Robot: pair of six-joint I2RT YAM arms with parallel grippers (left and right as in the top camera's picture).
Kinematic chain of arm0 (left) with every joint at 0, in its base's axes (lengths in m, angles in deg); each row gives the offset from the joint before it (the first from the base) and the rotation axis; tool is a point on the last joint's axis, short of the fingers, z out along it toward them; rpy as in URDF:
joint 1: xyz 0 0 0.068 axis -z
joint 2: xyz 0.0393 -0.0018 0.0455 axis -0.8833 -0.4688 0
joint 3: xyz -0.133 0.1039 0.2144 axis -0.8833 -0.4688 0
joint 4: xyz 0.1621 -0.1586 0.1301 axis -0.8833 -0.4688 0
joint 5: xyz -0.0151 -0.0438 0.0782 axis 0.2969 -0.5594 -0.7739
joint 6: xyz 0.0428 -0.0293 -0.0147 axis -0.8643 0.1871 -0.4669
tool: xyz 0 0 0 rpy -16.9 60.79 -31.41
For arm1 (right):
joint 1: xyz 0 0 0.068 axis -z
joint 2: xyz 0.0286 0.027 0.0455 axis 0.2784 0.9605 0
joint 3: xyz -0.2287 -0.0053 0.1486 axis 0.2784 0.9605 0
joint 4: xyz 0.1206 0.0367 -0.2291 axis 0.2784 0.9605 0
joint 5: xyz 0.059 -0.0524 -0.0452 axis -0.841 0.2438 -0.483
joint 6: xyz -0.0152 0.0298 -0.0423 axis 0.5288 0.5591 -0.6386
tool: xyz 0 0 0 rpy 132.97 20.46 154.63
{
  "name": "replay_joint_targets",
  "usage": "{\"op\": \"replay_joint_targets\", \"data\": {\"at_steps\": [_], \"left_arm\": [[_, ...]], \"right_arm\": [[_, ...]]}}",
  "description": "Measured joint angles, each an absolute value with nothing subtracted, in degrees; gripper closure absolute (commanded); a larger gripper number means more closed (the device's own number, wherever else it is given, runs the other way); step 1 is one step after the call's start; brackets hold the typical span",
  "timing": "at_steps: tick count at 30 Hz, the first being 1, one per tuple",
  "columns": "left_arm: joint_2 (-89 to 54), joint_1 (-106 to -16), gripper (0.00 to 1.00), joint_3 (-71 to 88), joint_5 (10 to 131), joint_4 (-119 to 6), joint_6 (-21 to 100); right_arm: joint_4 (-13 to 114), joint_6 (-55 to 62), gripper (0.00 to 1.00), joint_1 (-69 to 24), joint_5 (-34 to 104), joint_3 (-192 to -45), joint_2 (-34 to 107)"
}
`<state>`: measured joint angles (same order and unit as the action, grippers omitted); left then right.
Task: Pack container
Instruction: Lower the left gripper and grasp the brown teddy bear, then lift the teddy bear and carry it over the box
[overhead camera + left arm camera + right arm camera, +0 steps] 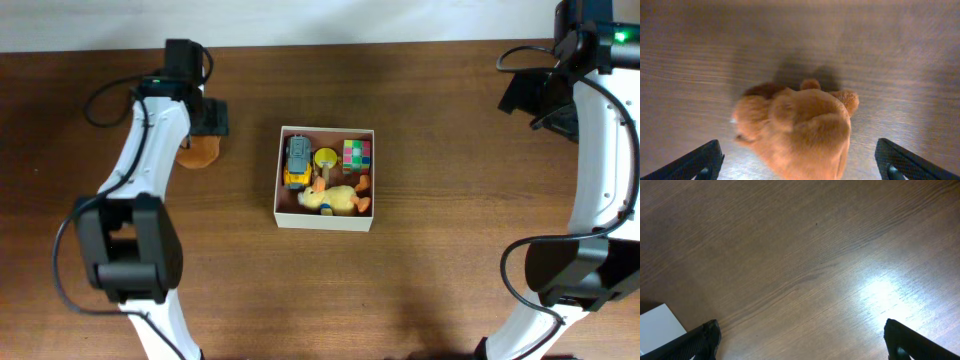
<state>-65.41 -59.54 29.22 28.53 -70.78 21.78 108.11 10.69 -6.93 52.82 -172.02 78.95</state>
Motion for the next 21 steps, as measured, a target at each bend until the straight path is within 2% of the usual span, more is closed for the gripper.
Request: {"op": "replay_joint_targets", "data": {"at_steps": [2, 6, 7, 17, 19, 21], "left_arm": [[-67.05, -59.49, 0.09, 29.22, 28.53, -70.78, 21.47], [-70.66, -59.49, 0.45, 29.22, 28.49, -70.8, 20.6], [-70.94, -59.49, 0.51, 29.22, 28.25, -70.78, 20.62], [-71.07, -59.49, 0.91, 29.35, 28.07, -70.39, 20.03], [-71.09, -59.43, 0.97, 29.48, 28.07, -70.54, 19.96], [-71.09, -59.34, 0.98, 29.76, 28.09, -71.46, 19.96]], "right_arm": [[108.13, 10.67, 0.01, -6.93, 52.82, -172.02, 78.95], [108.11, 10.69, 0.01, -6.93, 52.82, -172.02, 78.95], [108.13, 10.67, 0.01, -6.93, 52.82, -172.02, 78.95], [108.11, 10.67, 0.01, -6.93, 52.82, -172.02, 78.95], [108.11, 10.69, 0.01, -6.93, 52.82, -172.02, 78.95], [108.11, 10.67, 0.01, -6.91, 52.82, -172.02, 78.95]]}}
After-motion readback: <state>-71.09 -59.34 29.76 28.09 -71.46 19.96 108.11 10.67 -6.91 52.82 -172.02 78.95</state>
